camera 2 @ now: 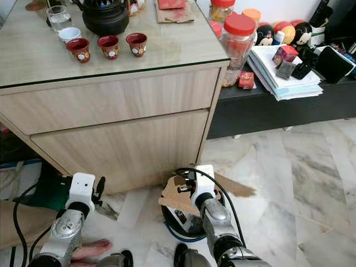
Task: Picking trash to rubbish bin
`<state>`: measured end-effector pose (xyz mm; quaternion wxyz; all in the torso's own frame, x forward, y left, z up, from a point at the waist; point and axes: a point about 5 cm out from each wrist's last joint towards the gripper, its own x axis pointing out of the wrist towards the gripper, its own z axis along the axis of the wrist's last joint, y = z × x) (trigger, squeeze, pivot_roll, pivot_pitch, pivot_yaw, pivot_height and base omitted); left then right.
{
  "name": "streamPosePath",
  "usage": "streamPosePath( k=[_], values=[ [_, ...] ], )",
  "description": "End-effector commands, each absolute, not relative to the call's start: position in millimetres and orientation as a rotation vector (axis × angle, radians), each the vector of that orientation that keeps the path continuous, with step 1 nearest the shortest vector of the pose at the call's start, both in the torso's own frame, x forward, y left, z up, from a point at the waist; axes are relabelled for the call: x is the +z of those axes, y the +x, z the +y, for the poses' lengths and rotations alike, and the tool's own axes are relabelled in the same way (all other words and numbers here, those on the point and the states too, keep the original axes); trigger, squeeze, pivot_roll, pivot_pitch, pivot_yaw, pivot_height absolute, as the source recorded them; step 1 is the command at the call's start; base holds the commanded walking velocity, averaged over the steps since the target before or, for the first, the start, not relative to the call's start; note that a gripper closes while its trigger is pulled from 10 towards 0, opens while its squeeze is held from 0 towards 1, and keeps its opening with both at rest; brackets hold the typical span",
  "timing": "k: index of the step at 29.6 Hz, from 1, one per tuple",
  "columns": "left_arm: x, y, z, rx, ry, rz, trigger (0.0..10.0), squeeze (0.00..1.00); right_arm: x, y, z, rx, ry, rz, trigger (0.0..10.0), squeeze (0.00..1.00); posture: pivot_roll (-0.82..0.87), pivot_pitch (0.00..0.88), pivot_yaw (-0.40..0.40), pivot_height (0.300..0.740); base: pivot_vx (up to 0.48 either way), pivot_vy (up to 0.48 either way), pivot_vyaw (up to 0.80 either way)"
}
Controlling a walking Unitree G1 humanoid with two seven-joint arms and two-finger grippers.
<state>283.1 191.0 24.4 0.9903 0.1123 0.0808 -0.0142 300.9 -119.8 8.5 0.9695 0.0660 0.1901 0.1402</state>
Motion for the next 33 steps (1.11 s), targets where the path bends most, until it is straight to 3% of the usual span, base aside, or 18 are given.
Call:
streamPosePath(
  k=[1, 24, 25, 29, 33],
  values=[
    [17.9, 276.8, 192.4, -0.042, 0.237, 0.194, 10.0, 0.00, 3.1, 296.7, -119.8, 0.267, 0.150, 0.412, 10.0, 1.00, 0.17, 0.227, -0.030, 0.740, 0.000, 0.000, 0.00],
    [18.7, 278.5, 193.4, -0.060, 0.245, 0.209, 10.0, 0.00, -6.1, 288.8, -123.1, 0.230, 0.147, 0.454, 10.0, 1.00, 0.17, 0.216, -0.013, 0.740, 0.000, 0.000, 0.00],
    [18.6, 278.5, 193.8, -0.058, 0.246, 0.210, 10.0, 0.00, -7.9, 287.2, -123.7, 0.226, 0.145, 0.464, 10.0, 0.00, 0.17, 0.211, -0.012, 0.740, 0.000, 0.000, 0.00],
    [17.2, 278.0, 195.3, -0.052, 0.244, 0.219, 10.0, 0.00, -12.7, 283.0, -125.7, 0.213, 0.141, 0.492, 10.0, 0.00, 0.17, 0.212, -0.010, 0.740, 0.000, 0.000, 0.00],
    [-3.2, 265.2, 205.6, 0.006, 0.193, 0.341, 10.0, 0.00, -28.4, 267.2, -132.6, 0.183, 0.143, 0.578, 10.0, 0.00, 0.16, 0.211, -0.010, 0.740, 0.000, 0.000, 0.00]
  ],
)
